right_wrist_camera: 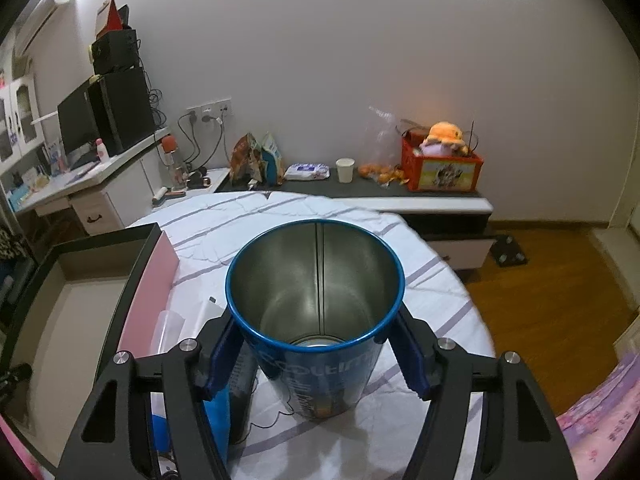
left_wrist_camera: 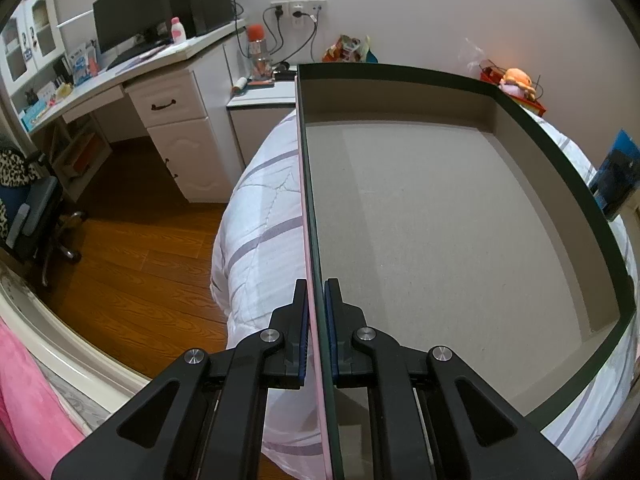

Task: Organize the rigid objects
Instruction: 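Lift the blue tin with the right tool and set it inside the tray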

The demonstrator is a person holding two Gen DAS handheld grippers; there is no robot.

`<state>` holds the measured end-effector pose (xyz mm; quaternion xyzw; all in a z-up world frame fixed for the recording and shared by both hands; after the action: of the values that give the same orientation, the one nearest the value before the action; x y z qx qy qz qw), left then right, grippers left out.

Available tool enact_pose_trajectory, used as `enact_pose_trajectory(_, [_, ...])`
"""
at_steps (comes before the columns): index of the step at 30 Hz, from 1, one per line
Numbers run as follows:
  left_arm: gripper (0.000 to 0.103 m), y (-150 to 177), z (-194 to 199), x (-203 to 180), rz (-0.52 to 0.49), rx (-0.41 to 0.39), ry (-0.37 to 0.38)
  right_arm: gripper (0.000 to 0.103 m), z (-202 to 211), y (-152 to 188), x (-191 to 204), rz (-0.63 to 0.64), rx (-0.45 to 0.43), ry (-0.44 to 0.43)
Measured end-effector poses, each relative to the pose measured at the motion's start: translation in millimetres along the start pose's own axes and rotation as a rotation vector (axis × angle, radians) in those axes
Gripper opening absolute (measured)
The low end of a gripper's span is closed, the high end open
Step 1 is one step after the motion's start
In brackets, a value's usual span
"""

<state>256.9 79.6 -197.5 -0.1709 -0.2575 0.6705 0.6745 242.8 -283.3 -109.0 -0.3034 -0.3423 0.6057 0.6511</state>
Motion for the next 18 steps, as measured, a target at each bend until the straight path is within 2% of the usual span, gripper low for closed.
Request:
enact_pose_trajectory(5, [0.007, -1, 1, 1, 0.01, -0.001, 0.005, 0.068, 29, -21, 26, 0.053, -0.091, 0.016])
enact_pose_trajectory(10, [0.007, -1, 2, 2, 0.017, -0.003, 0.01, 0.068, 46, -41, 98, 0.158, -0.132, -0.132])
enact_pose_trajectory(14, [0.007, 1, 2, 3, 0.023, -0.006, 0.019, 0.068, 32, -39, 168, 0.263, -0.083, -0.249])
enact_pose_trajectory(18, [0.007, 1, 2, 4, 0.034, -0.008, 0.038, 0.068, 3, -22, 226, 0.328, 0.011, -0.363])
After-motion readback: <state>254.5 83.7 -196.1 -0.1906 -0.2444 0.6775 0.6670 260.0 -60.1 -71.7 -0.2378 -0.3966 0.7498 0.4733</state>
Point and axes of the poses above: each gripper's, at about its wrist camera, not at the fingertips, and z roughly against the way its jaws point, x to its left, y to its underside, the point moved 3 cm from there along -z, roughly the way its jaws point, and after that the axes turned 6 degrees about -y, right-handed, at the moved point
